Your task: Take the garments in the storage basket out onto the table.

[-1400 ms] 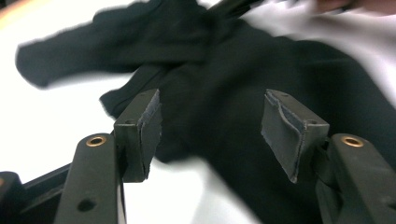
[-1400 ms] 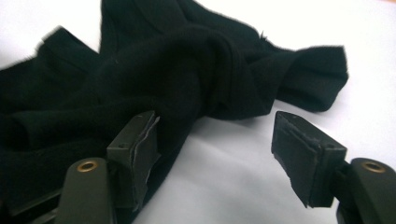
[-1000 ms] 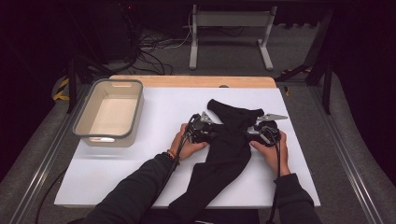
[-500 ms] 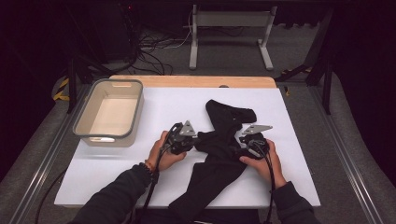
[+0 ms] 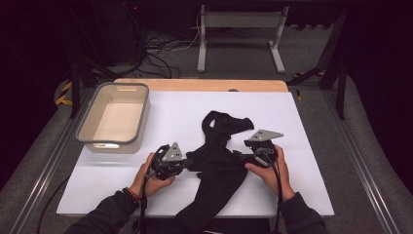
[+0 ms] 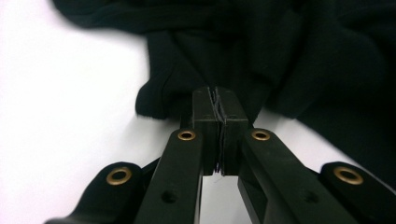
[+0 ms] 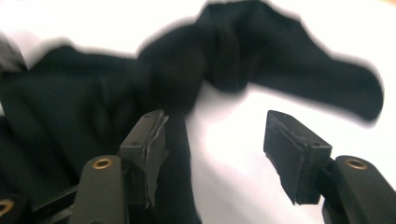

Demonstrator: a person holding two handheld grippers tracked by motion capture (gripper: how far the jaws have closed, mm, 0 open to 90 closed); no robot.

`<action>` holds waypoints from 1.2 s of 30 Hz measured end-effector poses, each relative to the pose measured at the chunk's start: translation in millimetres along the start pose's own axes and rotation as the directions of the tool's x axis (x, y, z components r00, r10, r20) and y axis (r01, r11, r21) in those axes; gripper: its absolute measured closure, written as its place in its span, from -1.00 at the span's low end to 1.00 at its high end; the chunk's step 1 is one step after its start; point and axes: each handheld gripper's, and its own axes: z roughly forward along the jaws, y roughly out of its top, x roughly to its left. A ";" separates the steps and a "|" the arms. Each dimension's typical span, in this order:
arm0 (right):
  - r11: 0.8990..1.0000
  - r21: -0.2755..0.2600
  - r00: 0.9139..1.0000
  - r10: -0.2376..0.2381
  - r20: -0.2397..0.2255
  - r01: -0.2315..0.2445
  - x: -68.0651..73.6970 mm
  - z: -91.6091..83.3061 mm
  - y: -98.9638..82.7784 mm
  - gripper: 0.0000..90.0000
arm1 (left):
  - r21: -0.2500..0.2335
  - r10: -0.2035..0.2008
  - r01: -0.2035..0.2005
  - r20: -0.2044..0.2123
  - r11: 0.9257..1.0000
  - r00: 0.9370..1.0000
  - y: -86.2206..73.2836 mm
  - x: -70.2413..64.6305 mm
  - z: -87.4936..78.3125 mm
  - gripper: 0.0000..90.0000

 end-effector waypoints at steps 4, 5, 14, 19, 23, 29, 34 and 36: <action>0.997 -0.056 0.998 -0.056 -0.003 0.056 13.1 12.2 26.3 -0.11 | 0.040 0.009 -0.010 0.022 0.999 1.000 -2.6 -2.6 18.1 0.95; 0.995 -0.061 0.997 -0.076 -0.013 0.075 17.0 18.1 33.1 -0.12 | 0.041 0.007 -0.008 0.024 0.999 1.000 -3.5 -2.6 19.6 0.95; 0.964 0.145 0.973 -0.229 0.013 0.225 32.7 84.8 57.9 -0.09 | 0.019 -0.040 0.039 0.057 0.999 0.998 -8.0 4.1 19.9 0.95; 0.973 0.160 0.985 -0.173 0.021 0.167 23.9 85.0 50.9 0.46 | 0.017 -0.038 0.037 0.057 0.999 0.998 -8.3 4.1 20.0 0.95; 0.976 0.125 0.983 -0.180 0.024 0.176 22.3 74.9 47.8 0.80 | 0.021 -0.028 0.027 0.047 0.999 0.998 -8.1 3.3 19.6 0.95; 0.984 -0.006 0.982 -0.178 0.071 0.179 16.7 29.5 53.6 0.89 | -0.002 -0.009 0.009 0.004 1.000 1.000 -7.1 7.4 7.8 0.96; 0.987 -0.067 0.984 -0.140 0.111 0.147 6.1 -7.2 47.9 0.91 | -0.032 0.000 -0.001 -0.023 0.999 1.000 -2.9 8.5 -3.4 0.96; 0.989 -0.080 0.985 -0.117 0.124 0.127 2.1 -17.0 42.9 0.92 | -0.077 -0.005 0.002 -0.030 0.997 1.000 0.5 7.6 -15.4 0.96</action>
